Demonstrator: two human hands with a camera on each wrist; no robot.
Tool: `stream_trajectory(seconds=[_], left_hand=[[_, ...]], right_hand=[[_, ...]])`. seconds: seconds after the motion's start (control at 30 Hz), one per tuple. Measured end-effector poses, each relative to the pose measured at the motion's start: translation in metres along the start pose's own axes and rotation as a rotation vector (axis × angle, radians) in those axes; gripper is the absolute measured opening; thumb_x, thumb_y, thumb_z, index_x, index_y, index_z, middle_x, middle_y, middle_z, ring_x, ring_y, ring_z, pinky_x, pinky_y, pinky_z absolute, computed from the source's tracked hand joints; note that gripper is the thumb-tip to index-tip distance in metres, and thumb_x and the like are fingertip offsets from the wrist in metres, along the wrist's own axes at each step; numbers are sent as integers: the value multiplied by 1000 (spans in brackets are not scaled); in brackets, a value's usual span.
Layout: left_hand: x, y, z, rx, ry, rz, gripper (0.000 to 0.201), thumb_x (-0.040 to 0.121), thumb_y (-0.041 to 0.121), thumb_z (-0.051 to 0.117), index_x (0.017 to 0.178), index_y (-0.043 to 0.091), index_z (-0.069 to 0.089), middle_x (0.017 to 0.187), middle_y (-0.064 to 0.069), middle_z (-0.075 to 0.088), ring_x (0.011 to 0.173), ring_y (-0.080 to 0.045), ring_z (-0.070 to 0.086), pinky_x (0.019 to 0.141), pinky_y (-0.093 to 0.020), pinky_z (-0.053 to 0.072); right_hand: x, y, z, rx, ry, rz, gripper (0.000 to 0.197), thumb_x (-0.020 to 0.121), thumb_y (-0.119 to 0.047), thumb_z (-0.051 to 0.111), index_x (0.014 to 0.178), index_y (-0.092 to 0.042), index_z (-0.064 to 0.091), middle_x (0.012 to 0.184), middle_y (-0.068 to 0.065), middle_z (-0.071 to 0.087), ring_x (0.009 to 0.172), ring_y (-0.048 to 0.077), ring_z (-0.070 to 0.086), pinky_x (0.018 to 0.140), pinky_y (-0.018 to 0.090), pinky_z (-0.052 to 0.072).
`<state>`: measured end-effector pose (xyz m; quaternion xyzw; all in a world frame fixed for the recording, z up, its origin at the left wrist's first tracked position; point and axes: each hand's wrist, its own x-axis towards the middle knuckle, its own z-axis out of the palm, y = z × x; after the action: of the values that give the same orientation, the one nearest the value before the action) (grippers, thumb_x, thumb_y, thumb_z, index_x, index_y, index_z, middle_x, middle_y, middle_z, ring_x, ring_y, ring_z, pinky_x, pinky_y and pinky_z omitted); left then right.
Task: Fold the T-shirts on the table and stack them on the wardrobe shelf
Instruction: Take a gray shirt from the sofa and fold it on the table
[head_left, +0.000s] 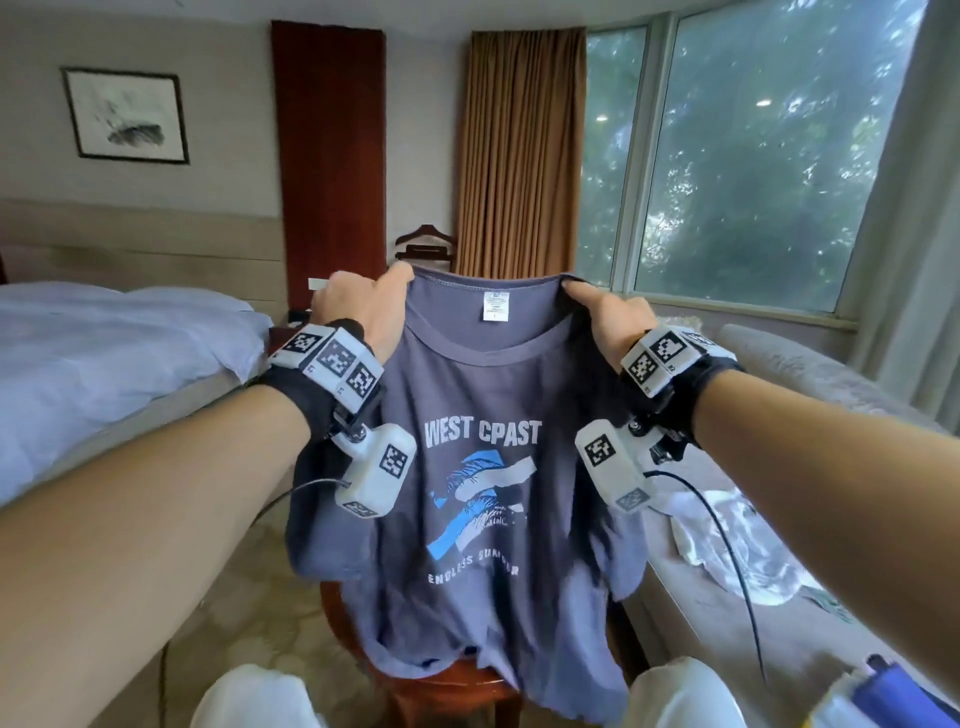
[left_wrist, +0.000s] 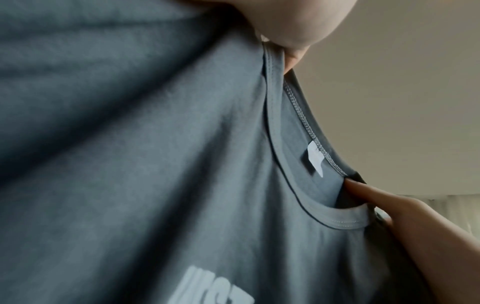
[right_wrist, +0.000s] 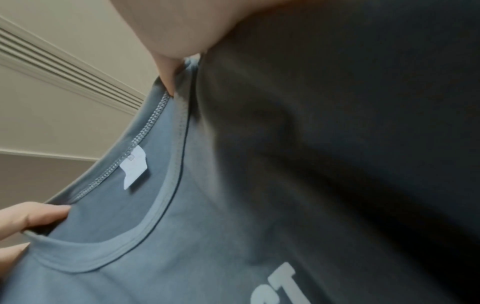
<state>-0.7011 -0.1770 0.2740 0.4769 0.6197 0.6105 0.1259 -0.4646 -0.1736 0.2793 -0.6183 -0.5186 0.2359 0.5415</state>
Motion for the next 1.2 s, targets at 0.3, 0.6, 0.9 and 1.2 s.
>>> stream_trajectory(seconds=[0.3, 0.6, 0.9, 1.2], left_hand=[[-18, 22, -38, 104, -85, 115, 55, 56, 62, 59, 71, 10, 67, 92, -12, 70, 90, -34, 60, 83, -37, 49], [-5, -39, -16, 382, -468, 70, 94, 38, 83, 58, 106, 20, 74, 113, -4, 67, 104, -27, 58, 94, -36, 44], [20, -112, 26, 385, -607, 31, 43, 43, 21, 58, 79, -2, 68, 79, -5, 65, 81, -29, 57, 72, -37, 44], [68, -218, 103, 475, -468, -38, 25, 83, 12, 71, 65, 23, 58, 75, -5, 64, 81, -31, 63, 74, -35, 53]], right_hand=[[-25, -13, -29, -37, -45, -16, 77, 67, -68, 62, 123, -16, 63, 115, 8, 65, 97, 28, 62, 97, 43, 46], [-10, 37, -10, -388, -144, 86, 76, 49, -73, 68, 102, -17, 67, 100, 5, 69, 84, 26, 65, 80, 36, 51], [47, 121, 37, -612, -402, 189, 113, 26, -57, 81, 127, -15, 57, 117, 5, 60, 109, 27, 54, 90, 37, 45], [107, 209, 89, -685, -308, 202, 30, 74, -31, 72, 95, -10, 71, 89, 12, 63, 83, 30, 60, 64, 27, 46]])
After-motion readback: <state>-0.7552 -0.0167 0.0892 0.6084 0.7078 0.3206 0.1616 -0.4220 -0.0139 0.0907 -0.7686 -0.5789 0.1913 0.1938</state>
